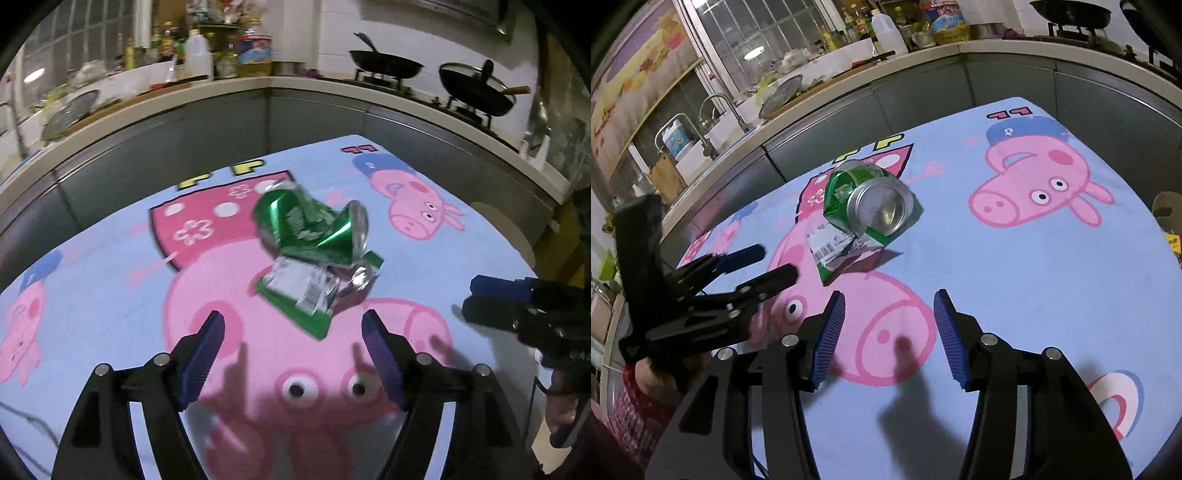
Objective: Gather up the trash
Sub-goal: 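Move both tools back toward the green can and wrapper on the blanket, then grasp the green can with the right gripper while the left gripper grasps the white-green wrapper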
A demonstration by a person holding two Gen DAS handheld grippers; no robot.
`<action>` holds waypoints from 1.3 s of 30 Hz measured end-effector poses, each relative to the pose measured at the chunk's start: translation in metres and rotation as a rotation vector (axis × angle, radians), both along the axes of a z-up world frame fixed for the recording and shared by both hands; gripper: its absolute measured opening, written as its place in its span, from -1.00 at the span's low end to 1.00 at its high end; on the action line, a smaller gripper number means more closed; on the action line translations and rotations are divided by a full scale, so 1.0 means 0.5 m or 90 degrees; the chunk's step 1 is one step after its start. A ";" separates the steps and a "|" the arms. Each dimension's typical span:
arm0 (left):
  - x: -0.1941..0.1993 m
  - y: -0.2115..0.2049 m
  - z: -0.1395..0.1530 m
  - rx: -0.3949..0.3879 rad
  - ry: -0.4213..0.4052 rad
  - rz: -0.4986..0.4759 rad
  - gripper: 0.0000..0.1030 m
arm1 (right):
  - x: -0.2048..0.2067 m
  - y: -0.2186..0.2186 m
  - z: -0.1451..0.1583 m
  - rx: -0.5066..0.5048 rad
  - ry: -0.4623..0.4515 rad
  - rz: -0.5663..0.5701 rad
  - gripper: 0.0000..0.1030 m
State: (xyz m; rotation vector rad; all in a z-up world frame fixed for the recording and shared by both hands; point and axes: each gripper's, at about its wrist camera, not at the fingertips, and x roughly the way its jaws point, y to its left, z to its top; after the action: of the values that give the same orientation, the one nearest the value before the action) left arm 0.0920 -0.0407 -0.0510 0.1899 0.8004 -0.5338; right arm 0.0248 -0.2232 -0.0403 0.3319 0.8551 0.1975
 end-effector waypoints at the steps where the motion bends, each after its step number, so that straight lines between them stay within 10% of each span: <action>1: 0.009 -0.007 -0.004 -0.005 0.005 -0.012 0.51 | 0.000 -0.001 0.001 -0.002 -0.002 -0.002 -0.03; 7: 0.064 -0.047 -0.038 0.012 0.038 -0.030 0.45 | 0.000 -0.008 -0.003 0.002 0.003 -0.010 -0.03; 11: 0.075 -0.054 -0.057 0.027 0.057 -0.022 -0.53 | 0.001 -0.010 -0.001 0.003 0.002 -0.009 -0.03; 14: 0.059 -0.034 -0.057 0.012 0.069 -0.029 -0.90 | 0.001 -0.007 0.003 -0.003 -0.003 -0.006 -0.03; 27: -0.079 0.237 -0.069 -0.038 0.088 0.129 -0.90 | 0.077 0.049 0.045 -0.049 -0.038 0.063 -0.03; 39: -0.117 0.321 -0.074 -0.084 0.088 0.199 -0.90 | 0.336 -0.082 -0.028 0.176 0.074 0.031 0.01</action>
State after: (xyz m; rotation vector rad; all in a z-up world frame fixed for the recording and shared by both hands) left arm 0.0334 0.1196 -0.0878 -0.0947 0.9060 -0.3036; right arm 0.1928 -0.2640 -0.0541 0.5852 0.9529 0.3449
